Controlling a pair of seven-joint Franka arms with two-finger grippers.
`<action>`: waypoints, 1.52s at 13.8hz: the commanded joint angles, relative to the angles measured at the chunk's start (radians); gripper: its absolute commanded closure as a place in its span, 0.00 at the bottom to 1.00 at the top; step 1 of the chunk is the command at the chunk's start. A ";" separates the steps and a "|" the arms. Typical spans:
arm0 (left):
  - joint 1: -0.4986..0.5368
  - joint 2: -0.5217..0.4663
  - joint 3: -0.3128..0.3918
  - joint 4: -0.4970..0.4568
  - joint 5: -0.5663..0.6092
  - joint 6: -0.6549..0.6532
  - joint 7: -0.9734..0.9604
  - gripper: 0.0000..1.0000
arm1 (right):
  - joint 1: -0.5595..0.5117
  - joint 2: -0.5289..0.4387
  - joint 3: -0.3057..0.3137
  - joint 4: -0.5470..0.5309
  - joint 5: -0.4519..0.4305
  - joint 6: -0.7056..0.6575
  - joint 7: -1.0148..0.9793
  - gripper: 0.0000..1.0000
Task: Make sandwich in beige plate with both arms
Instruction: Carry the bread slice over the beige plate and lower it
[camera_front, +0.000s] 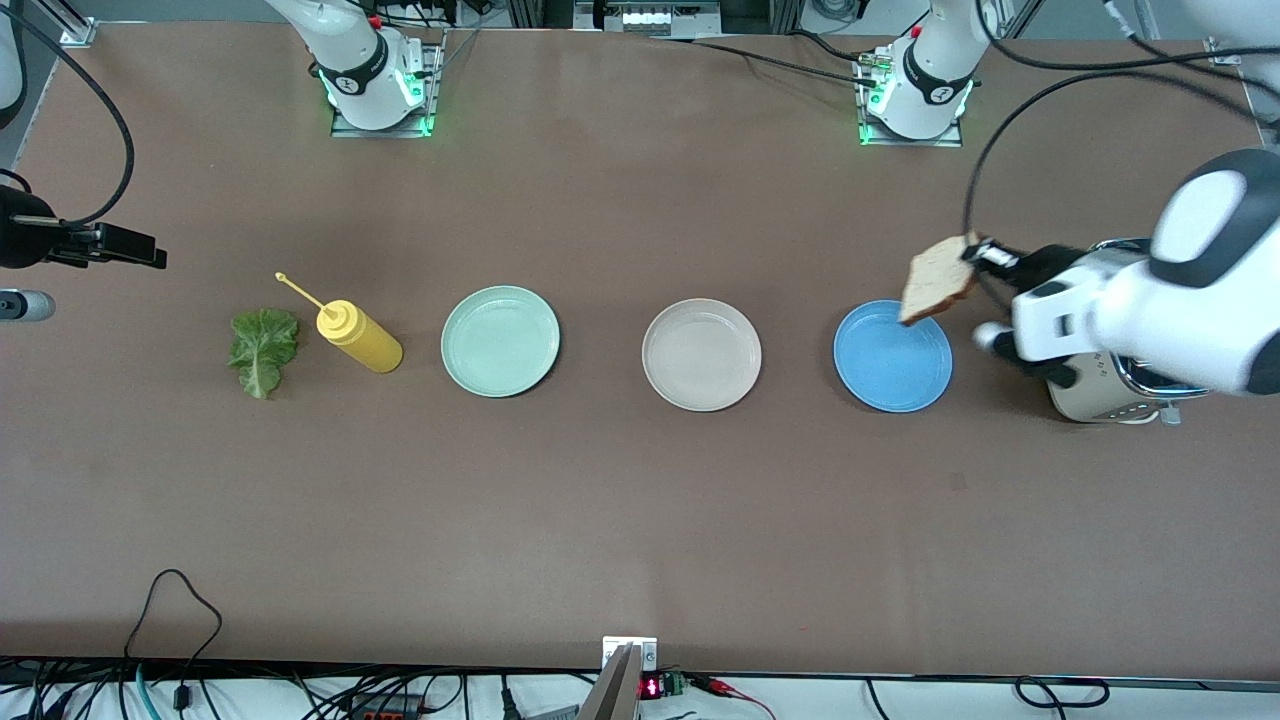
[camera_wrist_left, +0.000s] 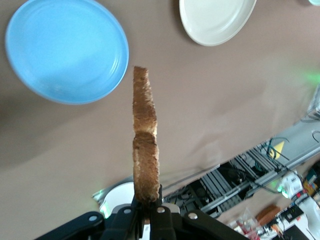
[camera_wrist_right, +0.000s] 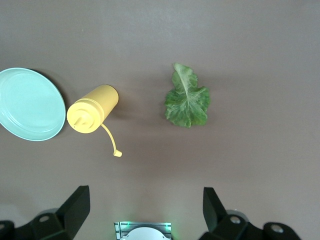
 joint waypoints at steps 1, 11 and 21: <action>-0.050 -0.014 -0.001 -0.117 -0.080 0.132 -0.082 0.99 | -0.002 -0.001 0.001 0.005 0.018 -0.010 -0.014 0.00; -0.219 0.087 -0.008 -0.247 -0.295 0.637 -0.240 0.99 | 0.053 -0.001 0.011 0.006 0.006 -0.006 -0.012 0.00; -0.263 0.166 -0.008 -0.290 -0.461 0.836 -0.242 0.99 | 0.145 -0.004 0.015 -0.001 0.000 -0.038 -0.009 0.00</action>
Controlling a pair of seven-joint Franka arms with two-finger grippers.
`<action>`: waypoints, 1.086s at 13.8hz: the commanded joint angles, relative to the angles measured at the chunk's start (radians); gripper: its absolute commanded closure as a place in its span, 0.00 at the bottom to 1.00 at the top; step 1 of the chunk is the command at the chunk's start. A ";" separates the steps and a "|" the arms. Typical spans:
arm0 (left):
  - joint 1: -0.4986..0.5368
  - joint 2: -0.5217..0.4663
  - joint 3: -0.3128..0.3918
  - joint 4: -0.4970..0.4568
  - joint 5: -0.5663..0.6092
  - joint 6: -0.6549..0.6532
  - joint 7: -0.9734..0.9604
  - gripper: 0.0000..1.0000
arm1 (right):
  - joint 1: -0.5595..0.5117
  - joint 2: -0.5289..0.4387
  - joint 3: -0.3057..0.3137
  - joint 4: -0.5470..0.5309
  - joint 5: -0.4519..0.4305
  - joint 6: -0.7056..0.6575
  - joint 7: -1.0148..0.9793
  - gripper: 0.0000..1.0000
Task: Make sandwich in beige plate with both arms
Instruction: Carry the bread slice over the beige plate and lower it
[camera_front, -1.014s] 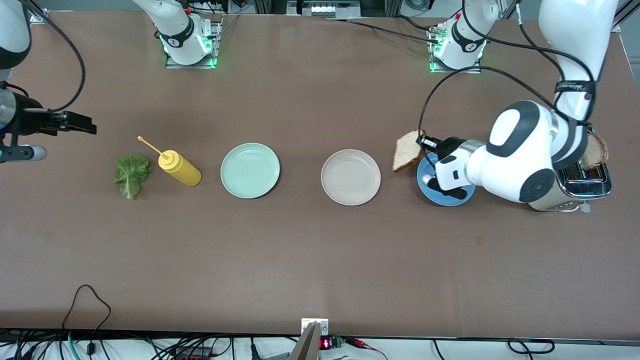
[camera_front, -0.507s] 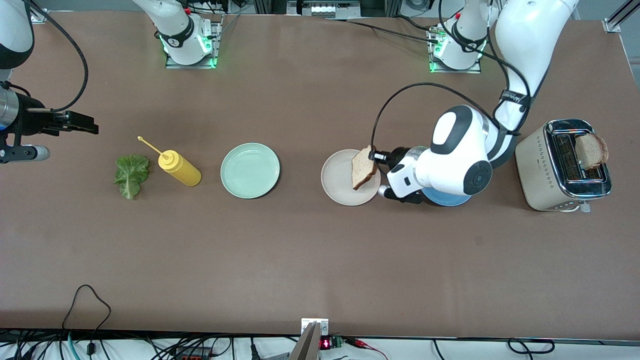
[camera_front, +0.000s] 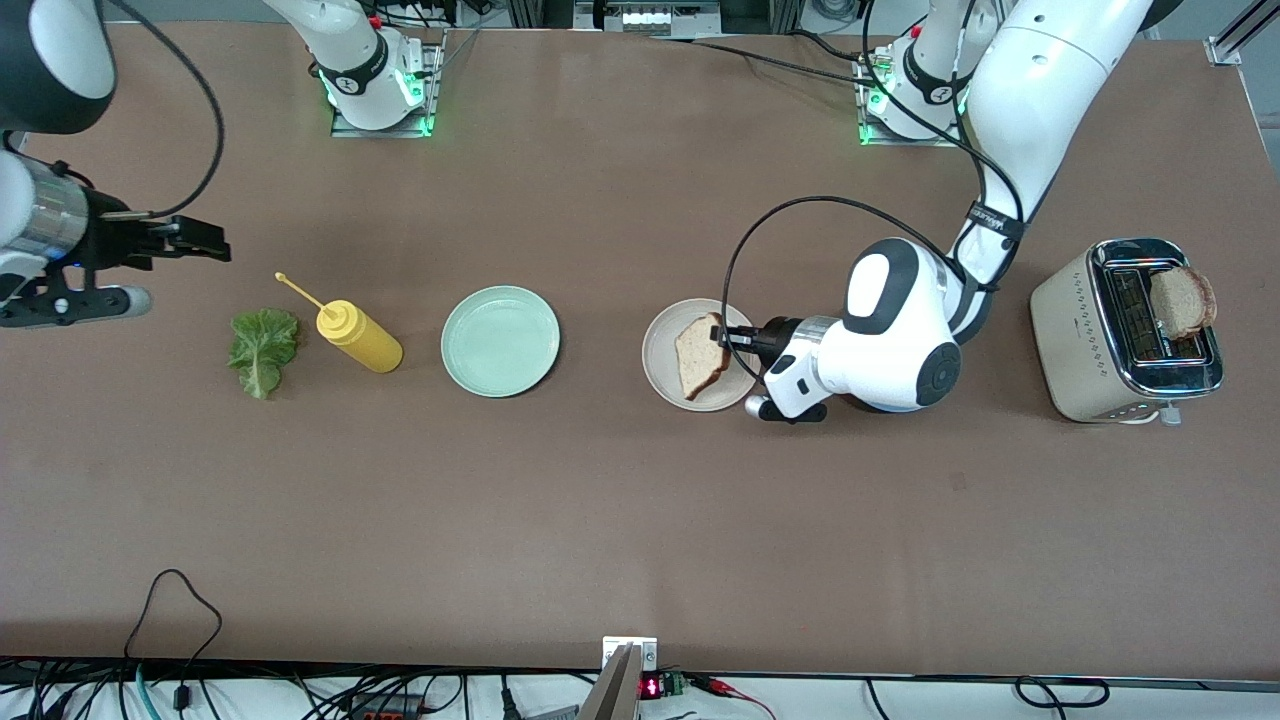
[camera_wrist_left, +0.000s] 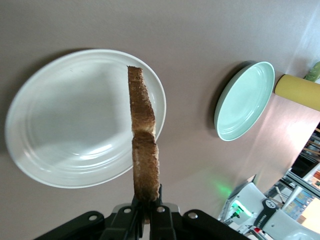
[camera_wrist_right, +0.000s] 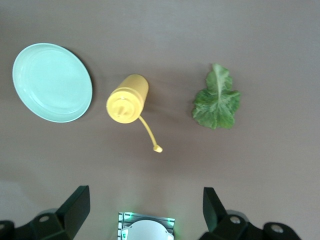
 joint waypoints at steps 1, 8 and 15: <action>-0.013 -0.007 0.002 -0.043 -0.043 0.047 0.001 0.99 | 0.012 -0.002 -0.003 0.000 -0.003 -0.003 -0.007 0.00; -0.027 -0.010 0.001 -0.100 -0.082 0.082 0.004 0.99 | 0.027 0.016 -0.003 0.007 0.012 0.031 0.005 0.00; -0.035 0.000 0.001 -0.106 -0.082 0.103 0.010 0.99 | 0.018 0.002 -0.014 0.006 0.013 -0.032 -0.012 0.00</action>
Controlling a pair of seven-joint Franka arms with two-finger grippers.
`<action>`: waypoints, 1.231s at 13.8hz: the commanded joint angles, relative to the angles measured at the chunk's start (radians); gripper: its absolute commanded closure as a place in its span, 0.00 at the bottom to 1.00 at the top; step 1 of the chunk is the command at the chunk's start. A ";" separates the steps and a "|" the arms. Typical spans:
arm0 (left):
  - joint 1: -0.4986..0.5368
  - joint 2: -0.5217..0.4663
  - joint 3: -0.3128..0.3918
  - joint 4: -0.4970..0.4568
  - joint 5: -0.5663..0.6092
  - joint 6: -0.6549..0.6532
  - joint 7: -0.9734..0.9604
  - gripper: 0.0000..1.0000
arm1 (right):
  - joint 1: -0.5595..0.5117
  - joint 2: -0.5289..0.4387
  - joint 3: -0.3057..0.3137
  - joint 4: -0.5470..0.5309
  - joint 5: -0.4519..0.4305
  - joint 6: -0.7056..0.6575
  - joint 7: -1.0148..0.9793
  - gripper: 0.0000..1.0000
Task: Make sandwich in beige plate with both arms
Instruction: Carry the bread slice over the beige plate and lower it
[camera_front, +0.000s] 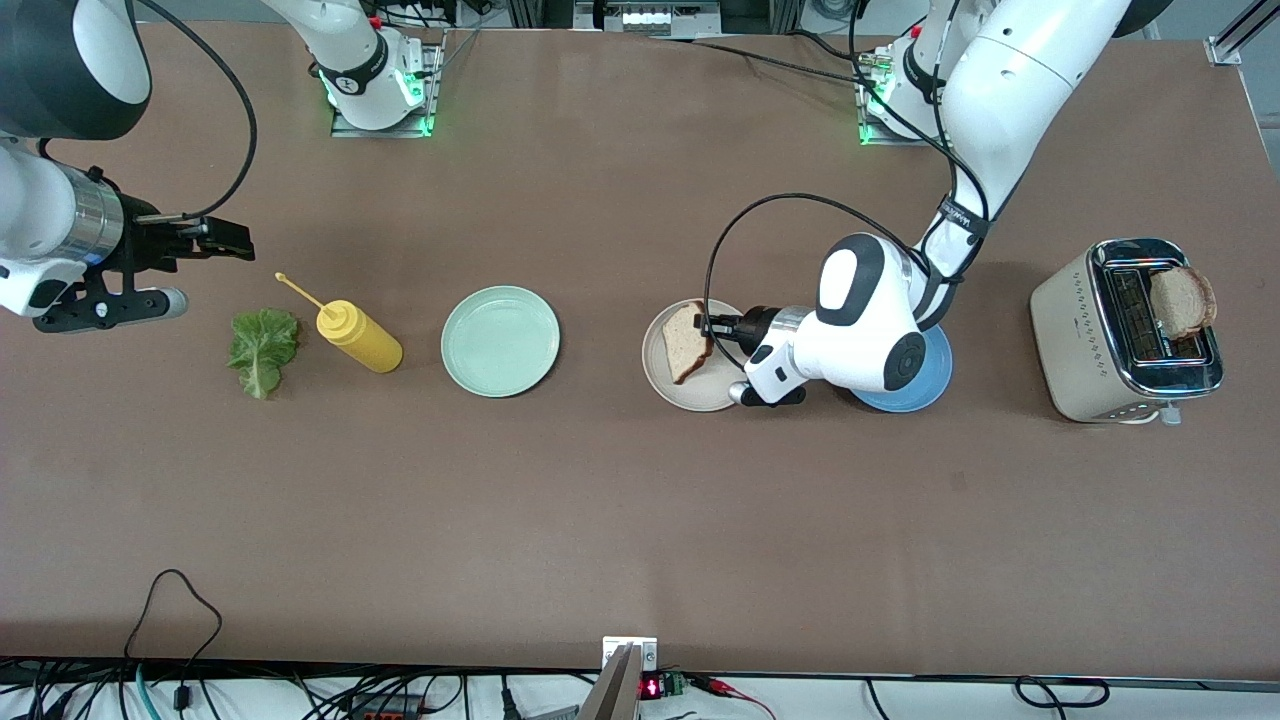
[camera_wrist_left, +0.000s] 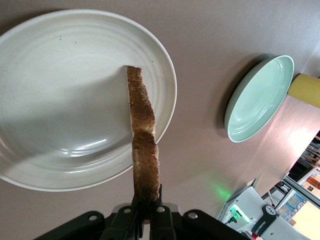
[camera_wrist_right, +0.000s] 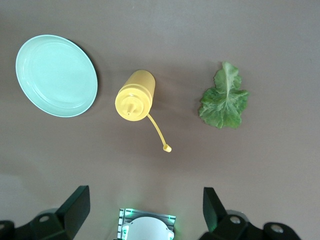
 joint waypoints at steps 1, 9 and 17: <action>-0.004 0.001 0.001 -0.009 -0.030 0.015 0.013 0.99 | -0.007 -0.011 -0.007 0.006 0.013 -0.017 -0.012 0.00; 0.045 0.039 0.007 -0.017 -0.027 0.012 0.075 0.92 | -0.017 -0.017 -0.007 0.008 0.016 0.022 -0.011 0.00; 0.105 0.044 0.018 -0.015 -0.013 -0.029 0.089 0.00 | -0.020 0.006 -0.007 0.003 0.016 0.009 -0.014 0.00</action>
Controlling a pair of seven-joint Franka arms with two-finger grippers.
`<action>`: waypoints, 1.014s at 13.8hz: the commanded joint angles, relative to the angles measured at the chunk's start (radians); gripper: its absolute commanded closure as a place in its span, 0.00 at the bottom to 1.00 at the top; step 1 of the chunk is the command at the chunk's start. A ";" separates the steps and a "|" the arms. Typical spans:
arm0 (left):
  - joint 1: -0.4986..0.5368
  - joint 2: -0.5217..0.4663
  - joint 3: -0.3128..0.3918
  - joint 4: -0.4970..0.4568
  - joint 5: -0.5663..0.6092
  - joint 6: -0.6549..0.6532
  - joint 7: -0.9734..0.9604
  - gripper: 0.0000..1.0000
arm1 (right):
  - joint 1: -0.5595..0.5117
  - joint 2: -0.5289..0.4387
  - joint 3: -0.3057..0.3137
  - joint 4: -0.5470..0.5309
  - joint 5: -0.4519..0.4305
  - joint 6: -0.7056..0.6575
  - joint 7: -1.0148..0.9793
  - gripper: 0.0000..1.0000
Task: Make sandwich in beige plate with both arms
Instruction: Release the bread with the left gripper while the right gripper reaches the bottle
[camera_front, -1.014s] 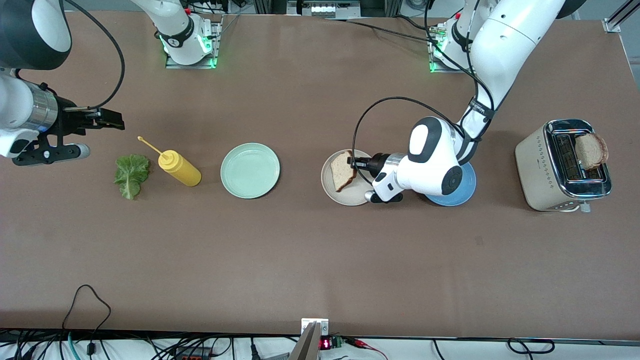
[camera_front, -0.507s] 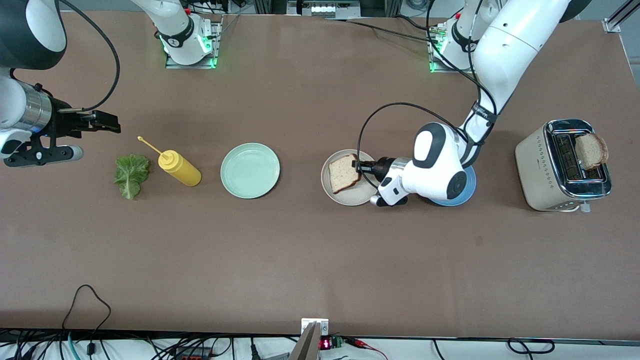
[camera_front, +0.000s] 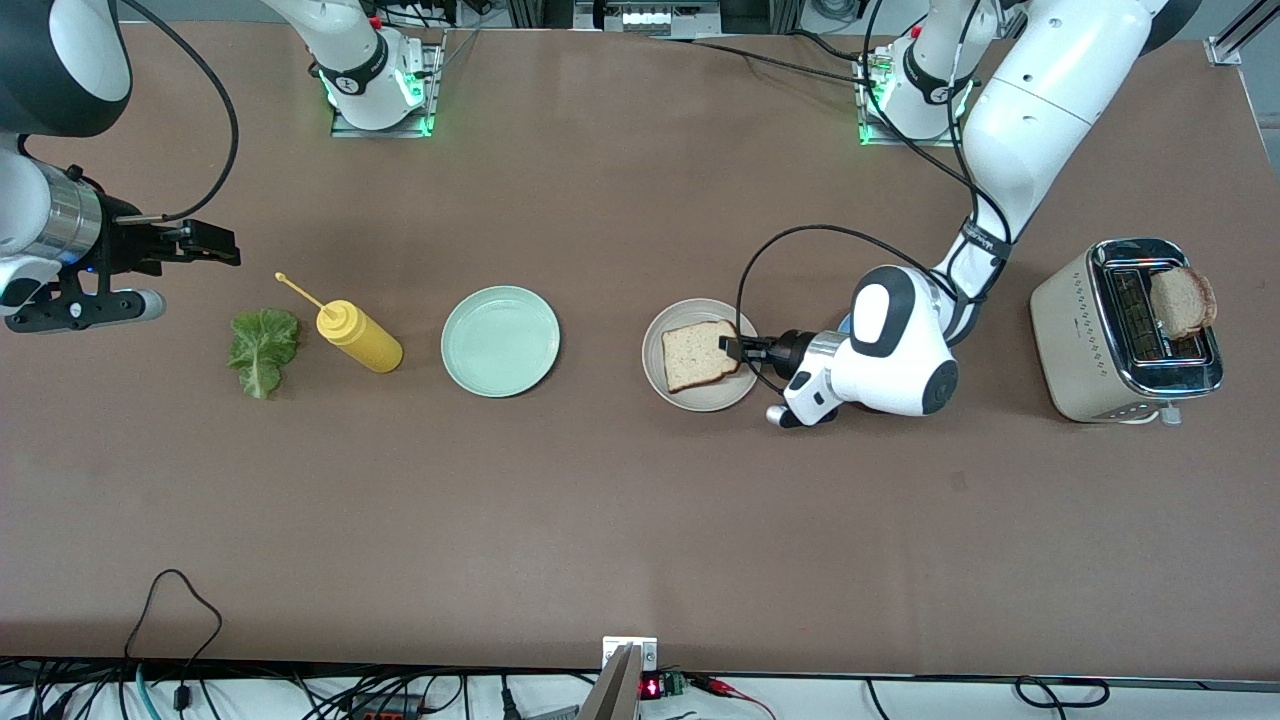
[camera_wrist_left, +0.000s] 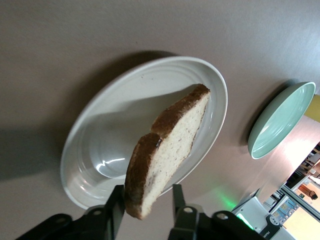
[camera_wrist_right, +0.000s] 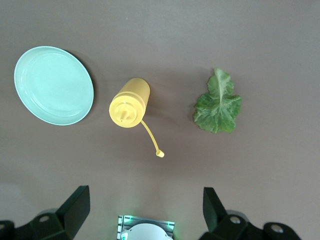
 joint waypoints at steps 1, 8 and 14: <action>0.029 -0.039 -0.001 -0.007 -0.013 -0.042 0.021 0.00 | -0.009 0.006 0.001 -0.004 0.016 -0.028 -0.029 0.00; 0.058 -0.201 0.046 -0.012 0.100 -0.123 -0.002 0.00 | -0.174 0.015 0.002 -0.117 0.183 0.019 -0.409 0.00; 0.159 -0.261 0.052 0.062 0.463 -0.183 -0.080 0.00 | -0.294 -0.026 0.007 -0.353 0.304 0.248 -0.846 0.00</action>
